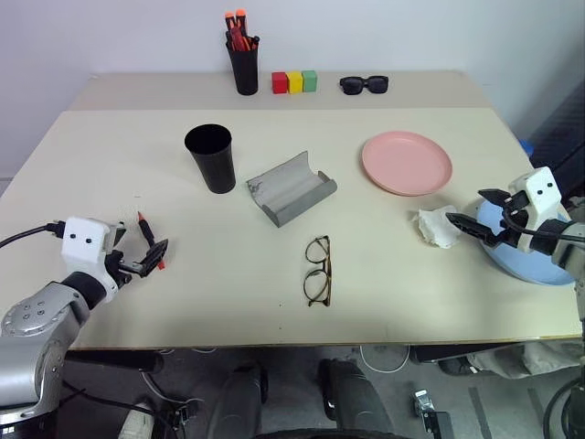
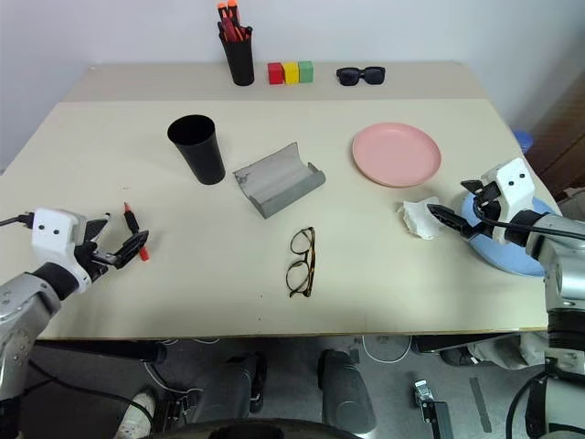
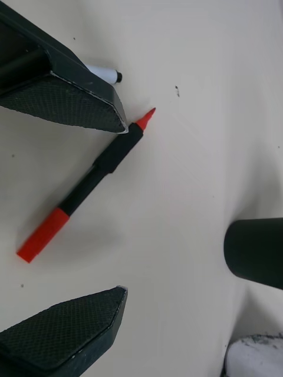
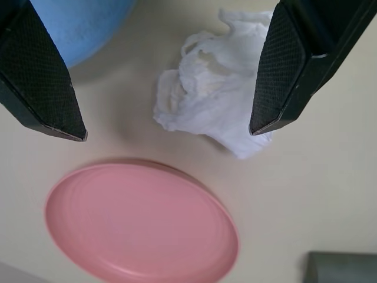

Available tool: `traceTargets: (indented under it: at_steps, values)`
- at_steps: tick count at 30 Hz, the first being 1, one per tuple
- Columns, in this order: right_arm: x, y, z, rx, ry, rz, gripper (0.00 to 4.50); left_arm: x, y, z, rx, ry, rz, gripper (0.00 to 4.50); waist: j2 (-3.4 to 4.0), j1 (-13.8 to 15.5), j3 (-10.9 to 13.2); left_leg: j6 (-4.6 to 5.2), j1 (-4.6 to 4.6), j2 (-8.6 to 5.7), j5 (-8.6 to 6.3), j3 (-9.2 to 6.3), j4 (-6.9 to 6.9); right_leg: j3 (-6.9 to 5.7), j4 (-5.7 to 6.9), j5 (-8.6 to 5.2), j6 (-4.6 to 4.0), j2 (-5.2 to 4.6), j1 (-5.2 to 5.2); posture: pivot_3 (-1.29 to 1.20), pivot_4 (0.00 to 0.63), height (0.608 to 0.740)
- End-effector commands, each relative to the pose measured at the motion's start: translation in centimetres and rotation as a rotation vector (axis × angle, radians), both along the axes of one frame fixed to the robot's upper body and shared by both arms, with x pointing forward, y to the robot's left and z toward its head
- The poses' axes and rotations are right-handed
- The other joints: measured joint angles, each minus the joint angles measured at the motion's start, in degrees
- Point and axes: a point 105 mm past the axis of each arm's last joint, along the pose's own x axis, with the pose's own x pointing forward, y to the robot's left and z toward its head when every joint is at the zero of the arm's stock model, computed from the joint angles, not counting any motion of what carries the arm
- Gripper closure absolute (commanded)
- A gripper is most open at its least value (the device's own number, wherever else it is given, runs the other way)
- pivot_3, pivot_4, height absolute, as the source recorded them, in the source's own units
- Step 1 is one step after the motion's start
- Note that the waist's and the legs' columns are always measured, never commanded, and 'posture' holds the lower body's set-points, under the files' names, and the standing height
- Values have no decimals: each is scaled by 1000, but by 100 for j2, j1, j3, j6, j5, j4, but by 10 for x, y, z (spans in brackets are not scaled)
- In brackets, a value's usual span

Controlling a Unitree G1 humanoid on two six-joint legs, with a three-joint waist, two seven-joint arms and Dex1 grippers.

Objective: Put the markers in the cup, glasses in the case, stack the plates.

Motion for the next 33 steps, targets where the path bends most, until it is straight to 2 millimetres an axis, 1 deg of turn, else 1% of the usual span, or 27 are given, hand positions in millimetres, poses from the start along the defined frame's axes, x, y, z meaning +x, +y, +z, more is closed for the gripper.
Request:
traceTargets:
  at_steps: [1,5,8,10,13,16,18,20,21,23,24,26,28,30,32,33]
  values:
    - [6,-4,26,-49,-59,10,0,0,-4,17,-4,-75,21,234,0,-4,0,0,0,-1,0,0,0,0,0,0,0,0,0,0,150,740]
    - [13,-2,34,-63,-68,23,0,1,-8,24,-28,-115,48,234,0,-1,0,0,1,-1,0,0,3,1,4,1,1,1,0,0,150,740]
    - [17,4,37,-64,-74,46,0,1,-8,24,-21,-109,60,234,0,0,0,0,1,-2,0,-1,4,1,5,1,1,2,1,0,150,740]
    - [18,10,37,-64,-74,66,0,1,-5,24,-12,-100,73,234,0,1,0,0,1,-3,0,0,5,1,5,1,1,2,2,0,150,740]
    - [19,13,33,-66,-72,72,0,4,-1,25,2,-83,106,234,0,7,0,0,1,-4,0,-1,7,1,6,1,1,2,2,0,150,740]
    - [18,26,30,-53,-78,101,0,8,7,28,18,-80,154,234,0,2,0,0,1,-4,0,-1,9,0,7,1,2,2,3,0,150,740]
    - [15,44,29,-54,-85,149,0,13,9,32,-7,-86,197,234,0,4,0,0,1,-4,0,-4,9,0,9,2,2,5,3,0,150,740]
    - [12,64,27,-39,-107,186,0,18,10,28,-49,-59,239,234,-1,6,-1,0,1,-4,0,-6,10,-1,11,3,5,6,4,0,150,740]
    - [11,72,26,-31,-117,200,0,23,8,25,-71,-37,256,109,-1,8,-1,0,1,-4,0,-7,11,-1,13,7,12,6,4,0,150,740]
    - [7,90,25,-25,-131,233,0,32,4,21,-86,-5,296,109,0,5,-1,0,2,-4,1,-8,14,-1,15,14,24,7,6,0,150,740]
    - [4,102,26,-19,-139,261,0,36,5,22,-85,5,321,109,-1,13,-1,-1,2,-6,1,-8,15,-1,16,14,26,6,6,0,150,740]
    - [-2,123,29,4,-148,325,0,48,-2,26,-96,13,364,109,-2,21,-1,-1,1,-7,1,-13,18,-3,16,16,28,7,6,0,150,740]
    - [-8,145,26,9,-153,382,0,57,-2,23,-121,62,439,109,-7,35,-3,-2,0,-9,2,-18,21,-5,17,17,30,6,10,0,150,740]
    - [-12,164,23,17,-155,424,0,61,1,19,-161,112,524,109,-10,26,-5,-2,3,-12,2,-26,23,-11,15,24,42,7,18,0,150,740]
    - [-16,184,19,35,-152,478,0,65,1,16,-211,161,569,109,-10,8,-4,-2,5,-13,2,-28,22,-12,14,25,45,7,20,0,150,740]
    - [-19,194,15,50,-150,506,0,66,-2,11,-208,207,584,109,-10,-4,-4,-3,5,-13,2,-28,21,-12,15,25,46,7,19,0,150,740]
